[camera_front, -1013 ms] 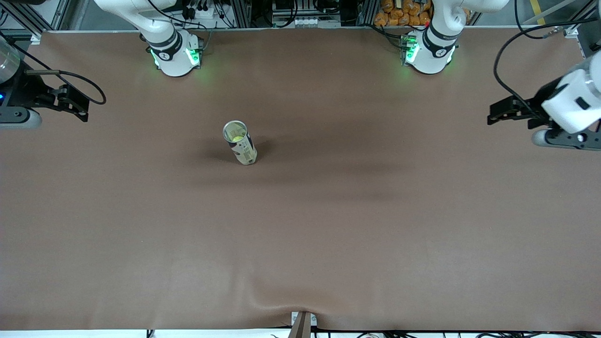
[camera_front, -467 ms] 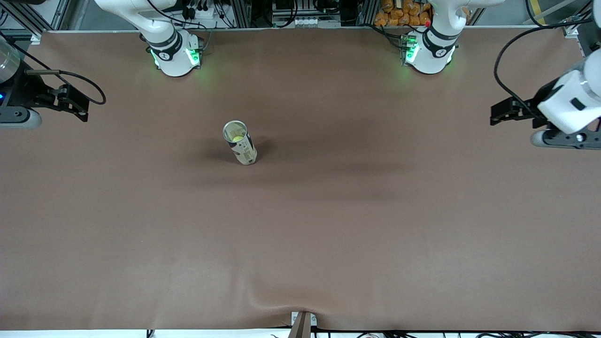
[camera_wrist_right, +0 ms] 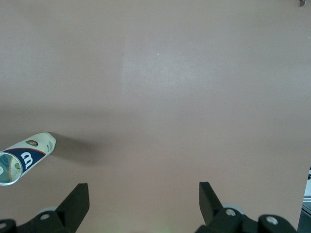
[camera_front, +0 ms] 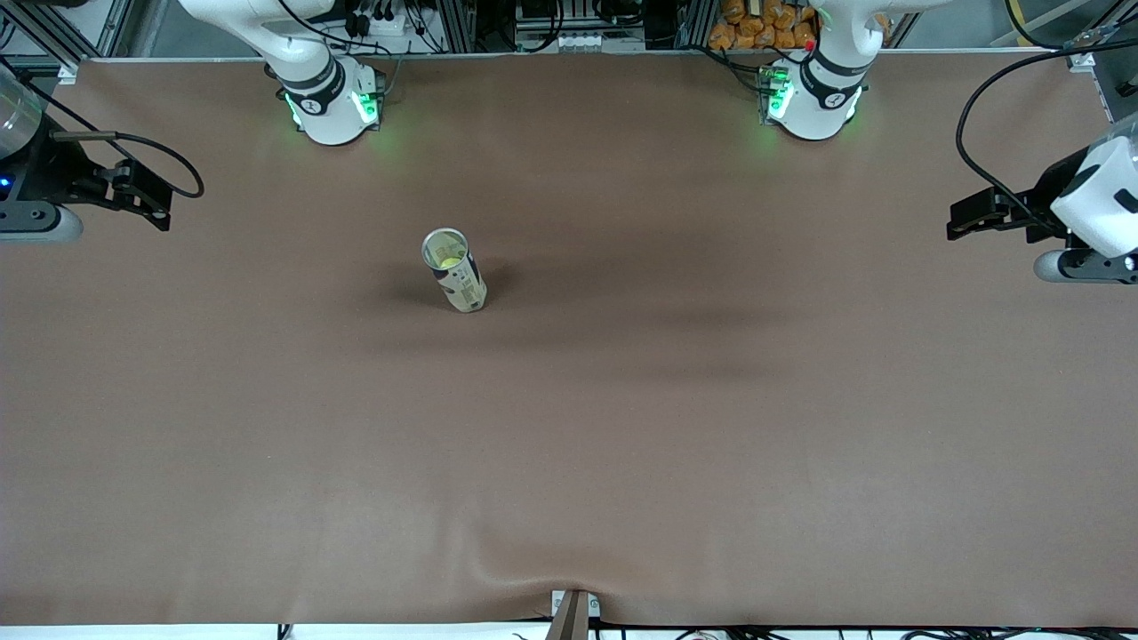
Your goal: Insert tennis ball vertically with right arm
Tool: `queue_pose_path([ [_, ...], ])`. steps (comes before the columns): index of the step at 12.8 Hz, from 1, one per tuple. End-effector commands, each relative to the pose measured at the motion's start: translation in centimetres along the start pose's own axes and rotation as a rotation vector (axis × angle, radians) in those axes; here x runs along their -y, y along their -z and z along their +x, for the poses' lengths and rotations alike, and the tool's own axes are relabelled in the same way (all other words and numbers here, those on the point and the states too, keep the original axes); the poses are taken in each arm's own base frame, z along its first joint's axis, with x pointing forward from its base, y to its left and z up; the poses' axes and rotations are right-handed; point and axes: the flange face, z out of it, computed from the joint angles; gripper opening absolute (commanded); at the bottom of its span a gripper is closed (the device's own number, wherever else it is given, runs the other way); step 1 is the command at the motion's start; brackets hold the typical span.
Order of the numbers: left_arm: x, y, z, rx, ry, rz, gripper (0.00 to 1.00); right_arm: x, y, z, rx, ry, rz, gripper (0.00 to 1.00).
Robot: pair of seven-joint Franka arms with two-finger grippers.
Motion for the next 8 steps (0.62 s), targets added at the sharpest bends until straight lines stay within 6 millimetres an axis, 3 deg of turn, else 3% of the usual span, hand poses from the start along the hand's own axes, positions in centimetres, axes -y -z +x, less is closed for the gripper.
queue_pose_path([
  [1, -0.41, 0.4, -0.85, 0.016, 0.059, 0.014, 1.0, 0.48, 0.46, 0.35, -0.007, 0.001, 0.052, 1.0],
  [4, 0.24, 0.33, -0.76, 0.017, 0.06, 0.017, 1.0, 0.23, 0.49, 0.29, -0.005, -0.005, 0.074, 1.0],
  [8, -0.59, 0.32, -0.81, 0.017, 0.045, 0.021, 1.0, 0.23, 0.47, 0.21, -0.002, -0.005, 0.074, 1.0],
])
